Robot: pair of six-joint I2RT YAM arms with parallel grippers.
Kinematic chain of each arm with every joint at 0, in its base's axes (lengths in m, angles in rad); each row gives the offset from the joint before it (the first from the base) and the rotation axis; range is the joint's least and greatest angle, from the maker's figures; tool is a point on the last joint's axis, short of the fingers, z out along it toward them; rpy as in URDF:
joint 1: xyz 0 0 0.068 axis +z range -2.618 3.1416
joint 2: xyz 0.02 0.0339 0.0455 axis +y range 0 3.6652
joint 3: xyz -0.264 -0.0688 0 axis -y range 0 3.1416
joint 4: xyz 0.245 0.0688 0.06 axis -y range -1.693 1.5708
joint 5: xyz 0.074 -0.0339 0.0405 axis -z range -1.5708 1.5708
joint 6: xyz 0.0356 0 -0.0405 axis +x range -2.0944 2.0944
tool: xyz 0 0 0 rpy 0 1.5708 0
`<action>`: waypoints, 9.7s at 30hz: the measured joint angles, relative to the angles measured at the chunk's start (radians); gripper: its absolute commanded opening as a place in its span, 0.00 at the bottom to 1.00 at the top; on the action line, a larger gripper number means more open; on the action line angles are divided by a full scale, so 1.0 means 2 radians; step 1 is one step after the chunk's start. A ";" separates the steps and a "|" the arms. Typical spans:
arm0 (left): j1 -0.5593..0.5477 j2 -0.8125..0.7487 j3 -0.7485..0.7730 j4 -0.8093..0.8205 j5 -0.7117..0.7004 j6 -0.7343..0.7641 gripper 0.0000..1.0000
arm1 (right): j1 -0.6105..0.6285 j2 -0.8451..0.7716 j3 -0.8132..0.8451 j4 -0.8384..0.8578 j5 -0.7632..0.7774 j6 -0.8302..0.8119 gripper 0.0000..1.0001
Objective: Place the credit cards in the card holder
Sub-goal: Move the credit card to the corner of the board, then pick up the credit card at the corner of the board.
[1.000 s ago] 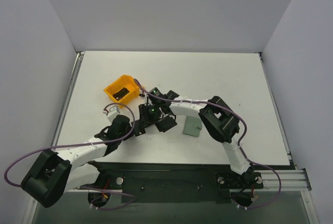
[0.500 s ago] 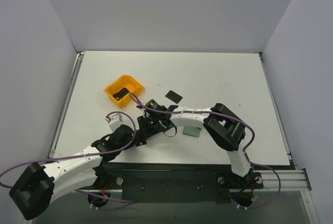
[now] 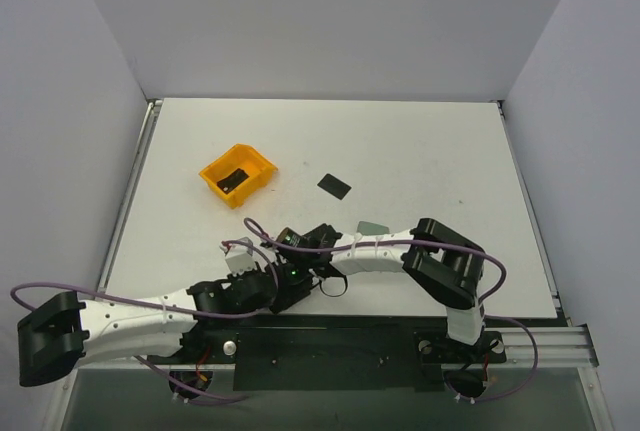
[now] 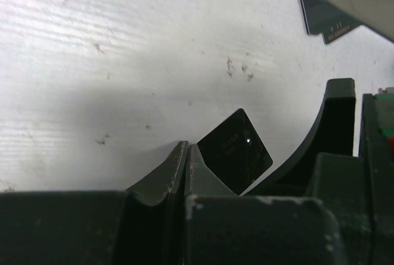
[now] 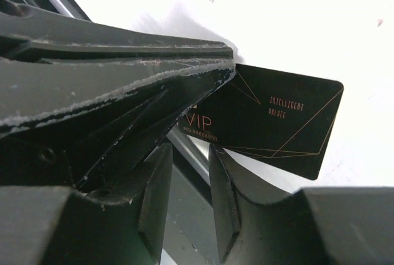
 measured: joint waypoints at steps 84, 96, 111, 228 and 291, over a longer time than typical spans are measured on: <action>0.026 0.068 0.124 -0.048 0.146 0.241 0.14 | -0.099 -0.242 -0.185 -0.027 0.180 0.003 0.48; 0.026 0.107 0.134 -0.037 0.176 0.261 0.06 | -0.104 -0.242 -0.190 -0.027 0.180 0.003 0.48; 0.029 0.142 0.134 -0.038 0.188 0.246 0.05 | -0.109 -0.242 -0.196 -0.019 0.180 0.007 0.48; 0.068 0.090 0.076 -0.010 0.105 0.120 0.06 | 0.051 -0.093 -0.347 0.490 0.138 0.462 0.49; 0.039 0.051 0.057 -0.035 0.088 0.065 0.06 | 0.055 -0.140 -0.377 0.439 0.188 0.427 0.13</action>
